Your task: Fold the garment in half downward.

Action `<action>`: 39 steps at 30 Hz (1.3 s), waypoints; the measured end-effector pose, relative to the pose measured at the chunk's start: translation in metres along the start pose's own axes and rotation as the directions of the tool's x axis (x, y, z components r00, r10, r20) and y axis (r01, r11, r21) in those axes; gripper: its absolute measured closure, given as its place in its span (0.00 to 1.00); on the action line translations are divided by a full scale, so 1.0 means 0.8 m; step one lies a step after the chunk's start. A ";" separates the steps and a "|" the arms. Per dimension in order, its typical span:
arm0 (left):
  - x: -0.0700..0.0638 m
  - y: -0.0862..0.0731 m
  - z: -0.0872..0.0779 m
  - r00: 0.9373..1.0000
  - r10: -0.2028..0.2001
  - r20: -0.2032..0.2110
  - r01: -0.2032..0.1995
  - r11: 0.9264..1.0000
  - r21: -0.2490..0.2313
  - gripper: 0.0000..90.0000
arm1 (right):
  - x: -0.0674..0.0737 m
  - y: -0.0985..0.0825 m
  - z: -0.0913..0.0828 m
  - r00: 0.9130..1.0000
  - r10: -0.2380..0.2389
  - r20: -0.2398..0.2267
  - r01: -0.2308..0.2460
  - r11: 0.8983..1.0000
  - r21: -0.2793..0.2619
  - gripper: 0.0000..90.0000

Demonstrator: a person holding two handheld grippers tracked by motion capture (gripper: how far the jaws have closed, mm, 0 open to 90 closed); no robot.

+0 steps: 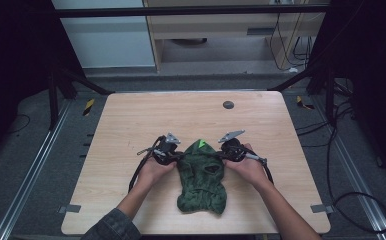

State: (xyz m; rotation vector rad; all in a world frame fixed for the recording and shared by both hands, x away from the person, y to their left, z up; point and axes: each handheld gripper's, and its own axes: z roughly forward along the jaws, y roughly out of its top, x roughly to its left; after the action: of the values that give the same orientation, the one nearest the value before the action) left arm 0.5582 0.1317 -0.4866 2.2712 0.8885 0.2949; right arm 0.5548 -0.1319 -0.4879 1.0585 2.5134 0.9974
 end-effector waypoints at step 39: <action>-0.001 0.026 -0.033 0.997 0.062 -0.039 -0.063 0.998 -0.025 0.99 | 0.003 0.024 -0.042 0.998 -0.067 0.010 0.068 0.994 -0.089 0.96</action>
State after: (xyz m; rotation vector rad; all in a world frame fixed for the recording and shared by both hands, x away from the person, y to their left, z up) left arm 0.5573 0.1336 -0.4530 2.2789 0.8297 0.3764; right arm 0.5483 -0.1377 -0.4500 0.9437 2.4564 1.0744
